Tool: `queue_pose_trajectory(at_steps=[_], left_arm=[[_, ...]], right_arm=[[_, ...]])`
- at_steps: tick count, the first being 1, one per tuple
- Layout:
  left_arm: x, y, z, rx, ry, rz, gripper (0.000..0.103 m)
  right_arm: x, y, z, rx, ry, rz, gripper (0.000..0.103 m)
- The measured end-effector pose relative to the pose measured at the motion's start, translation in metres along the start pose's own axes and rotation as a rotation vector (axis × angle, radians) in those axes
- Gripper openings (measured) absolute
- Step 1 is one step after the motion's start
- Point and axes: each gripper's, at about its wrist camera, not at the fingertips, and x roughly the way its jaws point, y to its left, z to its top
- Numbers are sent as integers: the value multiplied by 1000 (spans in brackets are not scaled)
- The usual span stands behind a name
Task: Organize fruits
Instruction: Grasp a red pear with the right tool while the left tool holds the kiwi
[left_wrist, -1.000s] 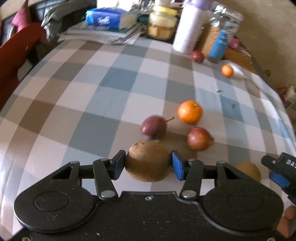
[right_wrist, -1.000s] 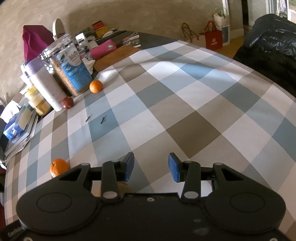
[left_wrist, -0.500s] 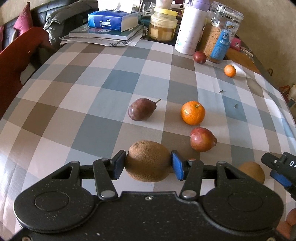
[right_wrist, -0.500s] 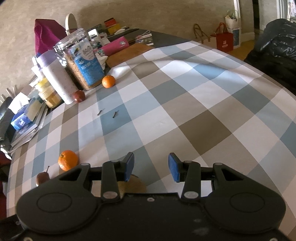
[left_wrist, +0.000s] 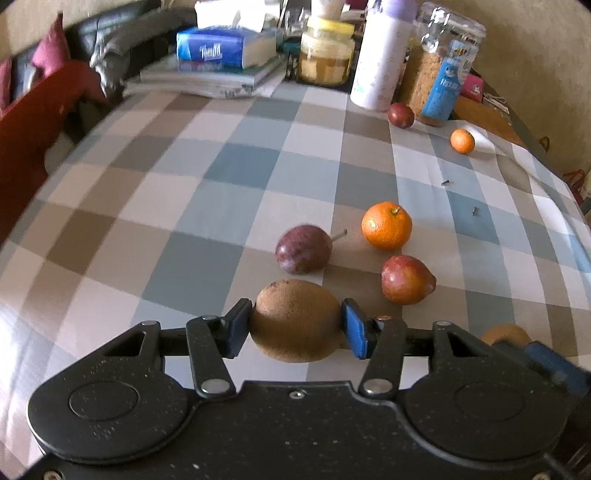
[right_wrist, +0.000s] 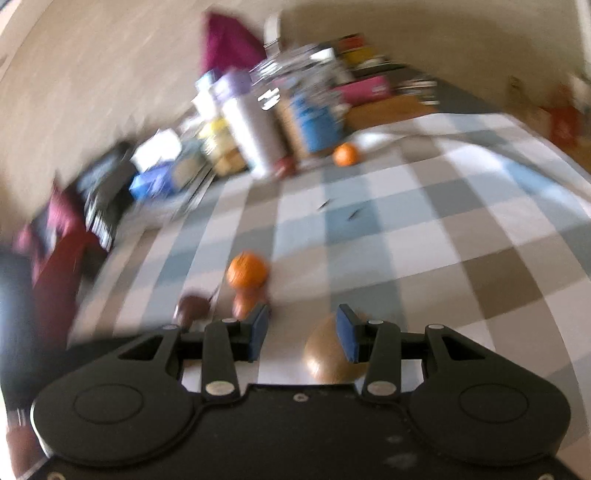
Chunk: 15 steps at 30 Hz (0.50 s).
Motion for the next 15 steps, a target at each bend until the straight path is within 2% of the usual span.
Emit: queue_pose_trajectory(at_steps=[3, 5, 9, 15], left_arm=[[6, 7, 1, -39, 44, -39, 59], [7, 8, 1, -50, 50, -47, 59], [7, 4, -1, -31, 41, -30, 59], [9, -4, -2, 3, 35, 1, 59]], right_arm=[[1, 13, -8, -117, 8, -18, 44], [0, 19, -11, -165, 32, 12, 44], [-5, 21, -15, -204, 74, 91, 44], [-14, 23, -23, -269, 63, 108, 44]])
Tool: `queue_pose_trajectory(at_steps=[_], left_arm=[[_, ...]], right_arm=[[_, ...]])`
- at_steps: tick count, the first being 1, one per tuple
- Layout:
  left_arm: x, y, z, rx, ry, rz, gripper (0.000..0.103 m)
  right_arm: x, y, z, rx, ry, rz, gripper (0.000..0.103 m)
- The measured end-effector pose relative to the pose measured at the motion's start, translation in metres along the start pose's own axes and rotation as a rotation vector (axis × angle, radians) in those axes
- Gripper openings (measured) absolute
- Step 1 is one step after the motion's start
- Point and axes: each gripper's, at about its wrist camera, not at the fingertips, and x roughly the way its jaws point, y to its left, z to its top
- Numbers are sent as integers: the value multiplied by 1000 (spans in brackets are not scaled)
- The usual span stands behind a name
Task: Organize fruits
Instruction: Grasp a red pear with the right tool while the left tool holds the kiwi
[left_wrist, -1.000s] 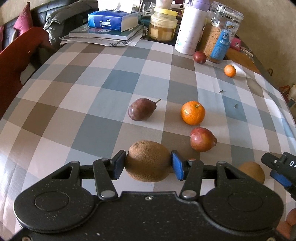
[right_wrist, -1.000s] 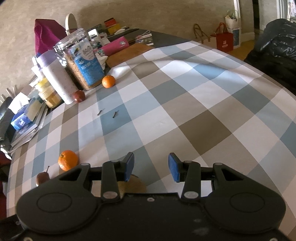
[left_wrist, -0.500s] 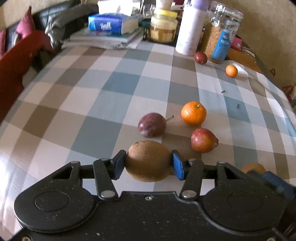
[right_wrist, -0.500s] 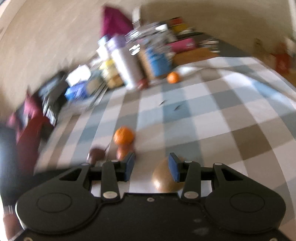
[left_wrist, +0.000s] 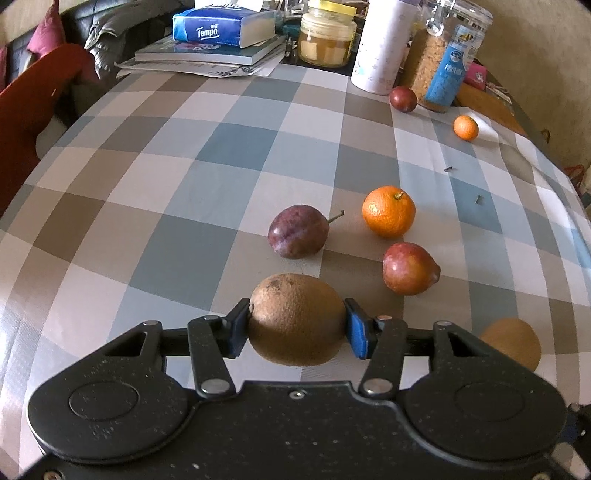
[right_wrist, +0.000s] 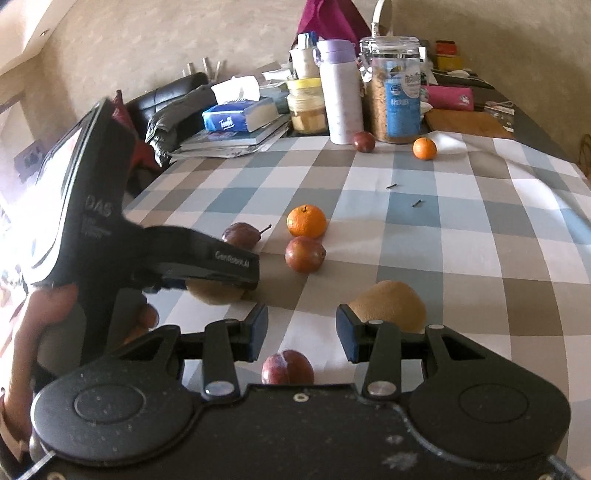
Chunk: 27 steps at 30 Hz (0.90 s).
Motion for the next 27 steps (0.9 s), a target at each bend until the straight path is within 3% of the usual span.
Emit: queue_pose_trajectory(at_steps=[7, 13, 21, 27], left_arm=[[0, 0, 0, 9, -3, 8, 59], [0, -2, -1, 18, -5, 14, 59], [0, -2, 0, 20, -4, 14, 59], [0, -2, 0, 20, -4, 15, 59]], right_arm=[[10, -5, -12, 9, 74, -16, 44], [12, -6, -12, 32, 102, 33, 44], [11, 10, -18, -60, 114, 54, 44], [21, 24, -24, -140, 146, 2, 45]])
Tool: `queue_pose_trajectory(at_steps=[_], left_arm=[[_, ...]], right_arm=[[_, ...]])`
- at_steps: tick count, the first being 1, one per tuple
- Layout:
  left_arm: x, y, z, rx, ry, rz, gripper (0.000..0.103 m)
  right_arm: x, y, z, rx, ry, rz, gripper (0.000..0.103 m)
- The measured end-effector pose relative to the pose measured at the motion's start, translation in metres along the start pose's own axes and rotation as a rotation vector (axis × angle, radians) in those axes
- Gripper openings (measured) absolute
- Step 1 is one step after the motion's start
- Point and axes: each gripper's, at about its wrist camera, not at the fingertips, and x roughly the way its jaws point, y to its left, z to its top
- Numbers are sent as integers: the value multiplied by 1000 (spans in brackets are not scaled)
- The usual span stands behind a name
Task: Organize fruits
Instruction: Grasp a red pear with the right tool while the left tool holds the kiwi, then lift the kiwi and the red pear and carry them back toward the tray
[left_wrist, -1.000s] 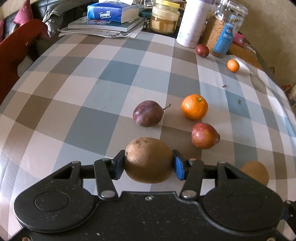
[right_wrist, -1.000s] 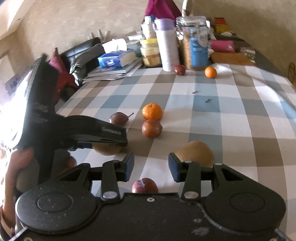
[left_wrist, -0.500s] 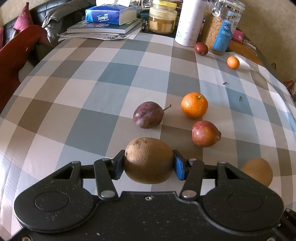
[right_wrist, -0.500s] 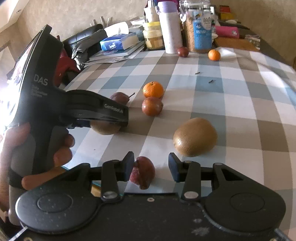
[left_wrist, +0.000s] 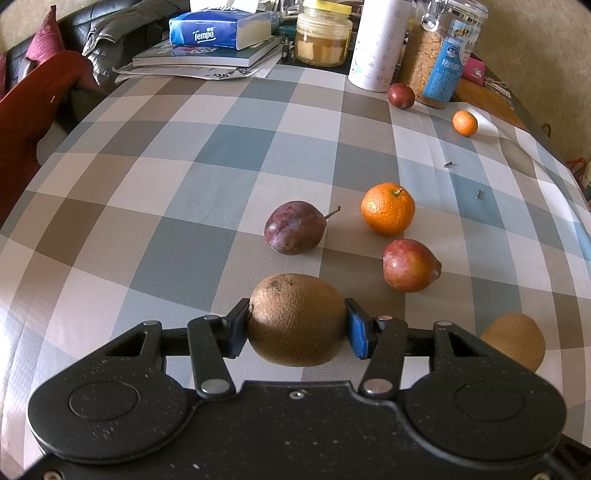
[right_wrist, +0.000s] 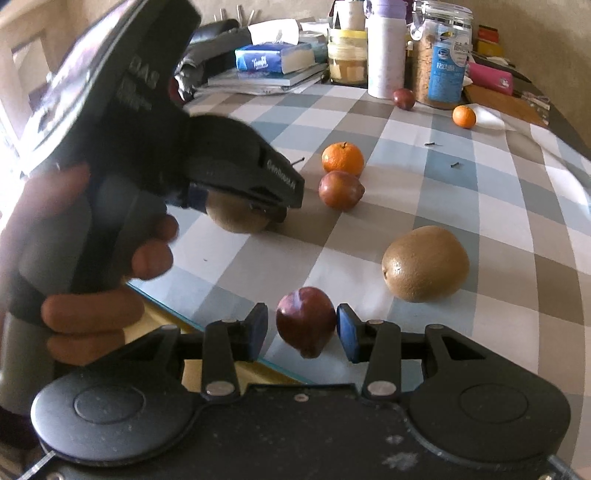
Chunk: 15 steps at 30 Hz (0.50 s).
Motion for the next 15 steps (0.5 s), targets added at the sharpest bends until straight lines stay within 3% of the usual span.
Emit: queue_pose_trajectory(at_steps=[8, 15], left_arm=[[0, 0, 0, 3, 0, 2, 59], [0, -2, -1, 10, -1, 7, 59]], right_arm=[[7, 0, 1, 4, 9, -41, 38], [10, -14, 7, 99, -12, -102, 37]])
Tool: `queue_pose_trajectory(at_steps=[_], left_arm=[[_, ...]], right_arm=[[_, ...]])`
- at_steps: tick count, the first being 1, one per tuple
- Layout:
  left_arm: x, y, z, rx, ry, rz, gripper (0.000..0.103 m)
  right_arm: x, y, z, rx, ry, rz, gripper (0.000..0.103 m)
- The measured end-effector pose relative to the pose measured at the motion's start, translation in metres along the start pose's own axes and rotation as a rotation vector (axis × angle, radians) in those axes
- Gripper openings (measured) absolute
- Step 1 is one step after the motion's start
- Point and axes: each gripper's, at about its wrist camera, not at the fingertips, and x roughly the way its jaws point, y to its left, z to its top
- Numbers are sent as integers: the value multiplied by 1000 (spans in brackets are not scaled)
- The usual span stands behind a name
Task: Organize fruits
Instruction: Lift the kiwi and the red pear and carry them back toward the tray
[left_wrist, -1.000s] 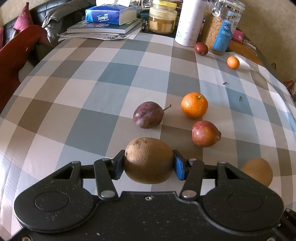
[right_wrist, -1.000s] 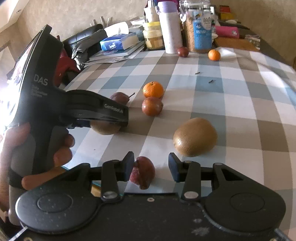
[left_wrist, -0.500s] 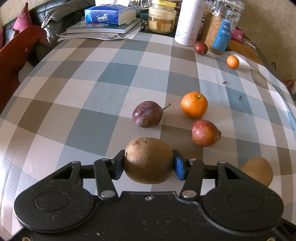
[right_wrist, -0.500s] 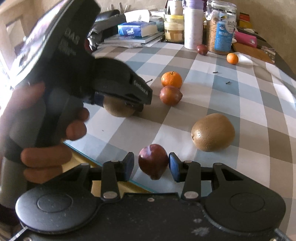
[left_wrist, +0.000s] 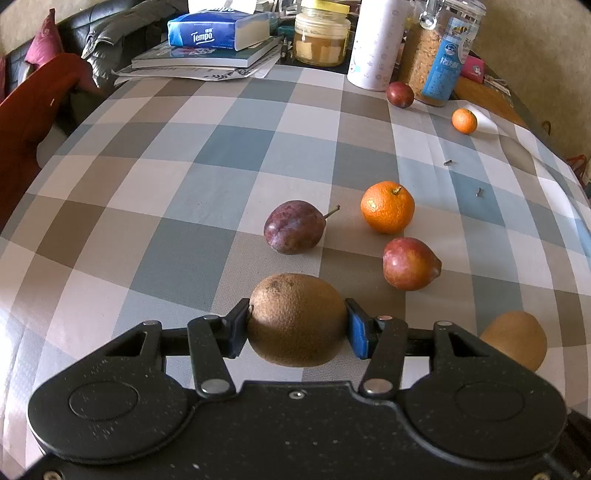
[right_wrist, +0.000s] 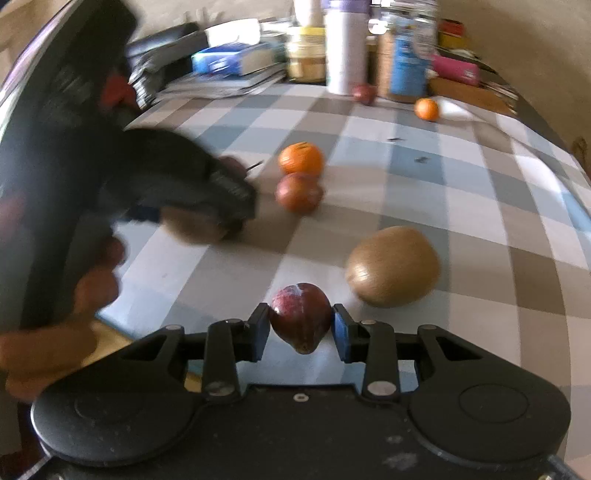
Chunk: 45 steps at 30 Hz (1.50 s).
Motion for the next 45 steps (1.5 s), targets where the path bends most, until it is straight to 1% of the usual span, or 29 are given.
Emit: queue_pose_trajectory(at_steps=[2, 5, 8, 12, 15, 17, 20, 24, 28, 32, 35, 40, 42, 45], left_arm=[[0, 0, 0, 0, 0, 0, 59], [0, 0, 0, 1, 0, 2, 59], [0, -2, -1, 11, -3, 10, 59], [0, -4, -1, 21, -6, 19, 59], [0, -3, -1, 20, -7, 17, 59], [0, -3, -1, 19, -8, 16, 59], [0, -3, -2, 17, -11, 16, 58], [-1, -3, -2, 15, -15, 17, 58], [-2, -3, -3, 15, -21, 19, 58], [-1, -8, -4, 37, -32, 43, 59], [-1, -12, -6, 55, -42, 64, 59], [0, -11, -6, 52, -41, 60, 59], [0, -10, -5, 48, -40, 56, 58], [-1, -9, -5, 44, -38, 55, 58]], right_arm=[[-1, -9, 3, 57, -7, 9, 37], [-4, -25, 8, 160, -17, 61, 37], [-11, -36, 10, 246, -62, 87, 37], [-24, -41, 10, 303, -167, 68, 37], [-32, -43, 10, 334, -243, 31, 37], [-36, -46, 10, 358, -276, 13, 38], [-36, -51, 10, 406, -303, -9, 37], [-30, -54, 12, 437, -293, -105, 38], [-27, -60, 11, 475, -268, -91, 38], [-25, -62, 10, 495, -266, -127, 38], [-25, -65, 9, 512, -264, -121, 38], [-23, -67, 9, 530, -263, -135, 38], [-24, -68, 9, 533, -271, -131, 38], [-27, -65, 8, 527, -300, -148, 38]])
